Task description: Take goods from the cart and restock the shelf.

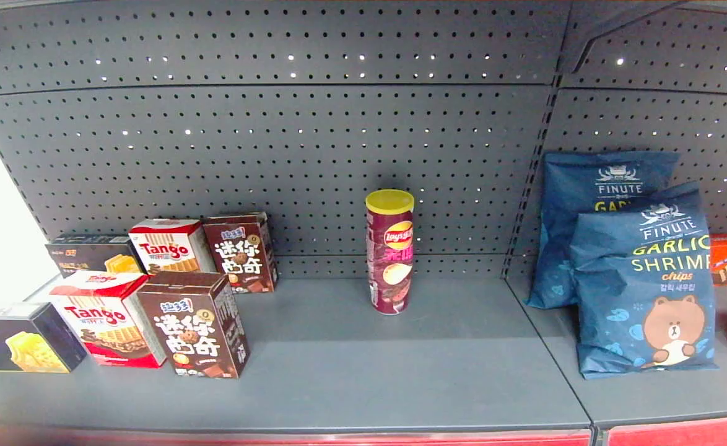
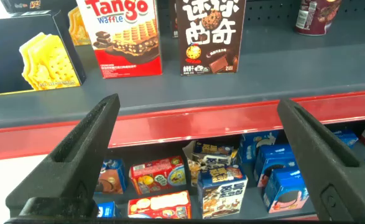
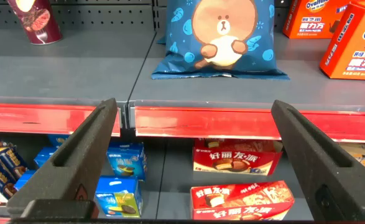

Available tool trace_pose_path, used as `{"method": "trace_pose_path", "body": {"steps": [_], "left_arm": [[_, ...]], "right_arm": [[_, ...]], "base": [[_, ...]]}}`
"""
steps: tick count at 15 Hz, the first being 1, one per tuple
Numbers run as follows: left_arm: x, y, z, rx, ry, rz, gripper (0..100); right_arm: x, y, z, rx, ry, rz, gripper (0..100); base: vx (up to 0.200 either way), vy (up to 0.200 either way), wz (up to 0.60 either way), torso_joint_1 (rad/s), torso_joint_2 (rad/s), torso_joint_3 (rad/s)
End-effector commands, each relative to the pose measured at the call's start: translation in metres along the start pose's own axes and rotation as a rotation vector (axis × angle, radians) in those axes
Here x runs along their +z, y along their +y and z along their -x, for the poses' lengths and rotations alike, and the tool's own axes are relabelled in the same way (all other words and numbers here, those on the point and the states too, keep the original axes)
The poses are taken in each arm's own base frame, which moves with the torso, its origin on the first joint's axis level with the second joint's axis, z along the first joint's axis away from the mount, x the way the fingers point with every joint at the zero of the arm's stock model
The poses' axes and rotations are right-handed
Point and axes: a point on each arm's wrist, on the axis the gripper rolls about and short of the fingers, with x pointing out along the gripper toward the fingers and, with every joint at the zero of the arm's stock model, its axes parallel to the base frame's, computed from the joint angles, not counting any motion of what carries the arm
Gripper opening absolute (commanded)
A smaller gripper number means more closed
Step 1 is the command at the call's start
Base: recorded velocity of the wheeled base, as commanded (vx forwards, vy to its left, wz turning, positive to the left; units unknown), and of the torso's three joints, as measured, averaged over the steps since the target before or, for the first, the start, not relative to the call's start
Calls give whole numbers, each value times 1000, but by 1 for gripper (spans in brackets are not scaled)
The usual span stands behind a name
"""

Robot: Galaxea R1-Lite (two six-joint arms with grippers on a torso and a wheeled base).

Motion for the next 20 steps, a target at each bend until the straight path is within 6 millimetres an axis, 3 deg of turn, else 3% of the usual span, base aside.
{"method": "trace_pose_path", "body": {"steps": [1,13,20], "left_arm": [[0,0,0,0,-1,0,100],[0,0,0,0,-1,0,100],[0,0,0,0,1,0,100]], "right_arm": [[0,0,0,1,-1,0,100],[0,0,0,1,-1,0,100],[0,0,0,1,1,0,100]], "base": [[0,0,0,0,0,0],[0,0,0,0,0,0],[0,0,600,5,0,2]]}}
